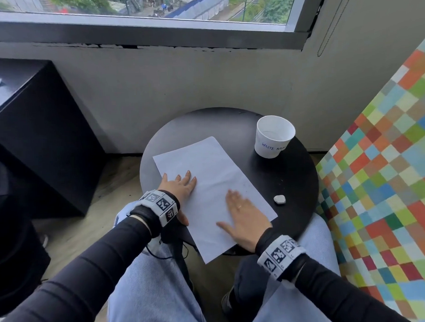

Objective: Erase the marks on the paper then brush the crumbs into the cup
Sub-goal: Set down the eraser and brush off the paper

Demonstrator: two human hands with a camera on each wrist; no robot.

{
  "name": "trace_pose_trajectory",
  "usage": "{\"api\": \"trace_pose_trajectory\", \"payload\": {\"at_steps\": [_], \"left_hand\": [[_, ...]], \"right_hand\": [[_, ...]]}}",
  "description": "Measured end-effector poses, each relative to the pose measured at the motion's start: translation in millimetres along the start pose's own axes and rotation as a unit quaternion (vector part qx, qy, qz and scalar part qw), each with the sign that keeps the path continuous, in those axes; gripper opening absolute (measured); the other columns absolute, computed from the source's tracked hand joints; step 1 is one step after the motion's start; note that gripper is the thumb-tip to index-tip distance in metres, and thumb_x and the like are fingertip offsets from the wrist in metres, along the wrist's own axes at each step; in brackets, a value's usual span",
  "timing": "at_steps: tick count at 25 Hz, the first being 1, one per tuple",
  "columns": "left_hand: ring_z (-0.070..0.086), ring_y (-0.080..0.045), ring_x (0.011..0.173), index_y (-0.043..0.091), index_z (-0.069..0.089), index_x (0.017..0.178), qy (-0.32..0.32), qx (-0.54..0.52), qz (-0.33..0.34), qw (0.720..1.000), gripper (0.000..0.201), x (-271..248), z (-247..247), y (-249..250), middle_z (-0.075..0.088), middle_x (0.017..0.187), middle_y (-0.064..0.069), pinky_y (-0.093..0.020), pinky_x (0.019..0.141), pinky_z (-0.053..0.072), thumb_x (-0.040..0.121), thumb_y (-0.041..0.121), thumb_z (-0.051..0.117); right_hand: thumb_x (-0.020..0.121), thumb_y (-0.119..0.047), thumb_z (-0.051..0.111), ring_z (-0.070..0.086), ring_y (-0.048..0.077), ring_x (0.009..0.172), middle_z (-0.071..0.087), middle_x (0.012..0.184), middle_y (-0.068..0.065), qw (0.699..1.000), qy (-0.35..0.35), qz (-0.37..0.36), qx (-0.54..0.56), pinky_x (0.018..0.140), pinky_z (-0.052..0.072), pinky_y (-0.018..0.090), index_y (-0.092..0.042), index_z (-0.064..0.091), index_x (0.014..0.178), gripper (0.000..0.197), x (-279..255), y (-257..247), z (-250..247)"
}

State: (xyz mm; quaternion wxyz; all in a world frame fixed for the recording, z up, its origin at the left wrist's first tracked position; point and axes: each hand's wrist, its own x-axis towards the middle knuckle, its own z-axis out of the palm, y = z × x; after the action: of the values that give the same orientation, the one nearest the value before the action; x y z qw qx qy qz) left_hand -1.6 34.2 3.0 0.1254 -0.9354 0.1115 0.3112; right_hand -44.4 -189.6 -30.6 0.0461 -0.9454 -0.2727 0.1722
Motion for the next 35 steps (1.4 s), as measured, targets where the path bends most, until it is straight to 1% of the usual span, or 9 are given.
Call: {"api": "trace_pose_trajectory", "payload": {"at_steps": [2, 4, 6, 10, 14, 20, 25, 31, 35], "left_hand": [[0.004, -0.031, 0.152, 0.013, -0.015, 0.156, 0.004, 0.005, 0.003, 1.0, 0.14, 0.1, 1.9, -0.6, -0.017, 0.164, -0.009, -0.058, 0.119, 0.01, 0.067, 0.059, 0.082], [0.007, -0.029, 0.152, 0.01, -0.014, 0.156, 0.015, 0.01, 0.0, 1.0, 0.141, 0.8, 3.8, -0.8, -0.015, 0.164, -0.009, -0.056, 0.119, 0.012, 0.066, 0.061, 0.082], [0.007, -0.028, 0.152, 0.008, -0.017, 0.155, 0.016, 0.009, -0.005, 1.0, 0.144, 1.9, 5.1, -0.8, -0.015, 0.165, -0.007, -0.055, 0.12, 0.013, 0.065, 0.063, 0.081], [0.007, -0.03, 0.152, 0.008, -0.02, 0.154, 0.001, 0.004, -0.014, 1.0, 0.148, 4.8, 3.4, -0.1, -0.017, 0.164, -0.006, -0.059, 0.119, 0.009, 0.063, 0.062, 0.083], [0.008, -0.031, 0.152, 0.006, -0.018, 0.154, -0.003, 0.036, -0.025, 0.999, 0.146, 5.4, 0.1, 6.0, -0.017, 0.164, -0.008, -0.06, 0.118, 0.01, 0.064, 0.062, 0.082], [0.007, -0.034, 0.151, 0.007, -0.018, 0.154, -0.019, 0.033, -0.026, 0.999, 0.144, 4.7, -5.6, 7.9, -0.019, 0.164, -0.009, -0.059, 0.118, 0.009, 0.065, 0.058, 0.083], [0.009, -0.034, 0.151, 0.005, -0.018, 0.154, -0.011, 0.044, -0.032, 0.998, 0.147, 6.4, -4.9, 10.1, -0.018, 0.164, -0.01, -0.057, 0.118, 0.011, 0.063, 0.06, 0.084], [0.008, -0.034, 0.151, 0.006, -0.018, 0.154, -0.016, 0.032, -0.027, 0.999, 0.144, 4.8, -6.8, 9.5, -0.019, 0.163, -0.01, -0.056, 0.119, 0.011, 0.066, 0.056, 0.084], [0.01, -0.035, 0.151, 0.003, -0.017, 0.154, -0.01, 0.042, -0.03, 0.999, 0.146, 3.4, -8.9, 12.1, -0.018, 0.163, -0.012, -0.054, 0.119, 0.014, 0.064, 0.056, 0.085]], "right_hand": [[0.073, -0.079, -0.012, -0.01, 0.018, 0.147, -0.014, 0.159, 0.006, 1.0, 0.019, -0.006, 0.006, 0.116, -0.008, 0.03, -0.007, -0.008, 0.151, 0.106, 2.7, -6.2, -4.9], [0.086, -0.068, 0.003, -0.006, 0.016, 0.148, -0.008, 0.16, 0.005, 0.991, -0.025, -0.132, 0.016, 0.116, -0.007, 0.03, -0.01, -0.003, 0.152, 0.088, -1.2, -38.2, 4.6], [0.097, -0.057, 0.02, -0.008, 0.013, 0.147, -0.007, 0.16, 0.0, 0.986, -0.054, -0.156, 0.038, 0.117, -0.006, 0.032, -0.015, -0.001, 0.153, 0.073, -0.4, -42.0, 6.8], [0.099, -0.055, 0.023, -0.012, 0.017, 0.147, -0.015, 0.159, 0.004, 0.997, -0.017, 0.06, 0.042, 0.119, -0.005, 0.032, -0.01, -0.011, 0.151, 0.077, 12.3, -2.5, -6.5], [0.1, -0.053, 0.023, -0.01, 0.015, 0.147, -0.01, 0.16, 0.002, 0.986, -0.093, -0.133, 0.039, 0.119, -0.003, 0.035, -0.014, -0.003, 0.153, 0.07, -9.9, -50.7, 2.6], [0.097, -0.058, 0.029, -0.004, 0.017, 0.147, -0.012, 0.16, 0.003, 0.992, -0.042, 0.122, 0.008, 0.119, 0.005, 0.034, -0.009, -0.005, 0.152, 0.081, 14.0, 27.5, -31.1], [0.098, -0.056, 0.027, -0.01, 0.015, 0.147, -0.013, 0.159, 0.003, 0.985, -0.105, -0.131, 0.033, 0.12, -0.001, 0.034, -0.011, -0.006, 0.152, 0.078, 7.7, -34.5, -14.3], [0.097, -0.059, 0.028, -0.009, 0.019, 0.147, -0.014, 0.159, 0.006, 0.991, -0.048, 0.12, 0.046, 0.12, 0.002, 0.034, -0.006, -0.008, 0.151, 0.084, 33.3, 29.0, -30.8], [0.098, -0.057, 0.027, -0.008, 0.018, 0.147, -0.013, 0.159, 0.007, 0.99, -0.098, -0.071, 0.076, 0.119, 0.0, 0.033, -0.009, -0.009, 0.151, 0.081, 32.7, -23.1, -16.1]]}}
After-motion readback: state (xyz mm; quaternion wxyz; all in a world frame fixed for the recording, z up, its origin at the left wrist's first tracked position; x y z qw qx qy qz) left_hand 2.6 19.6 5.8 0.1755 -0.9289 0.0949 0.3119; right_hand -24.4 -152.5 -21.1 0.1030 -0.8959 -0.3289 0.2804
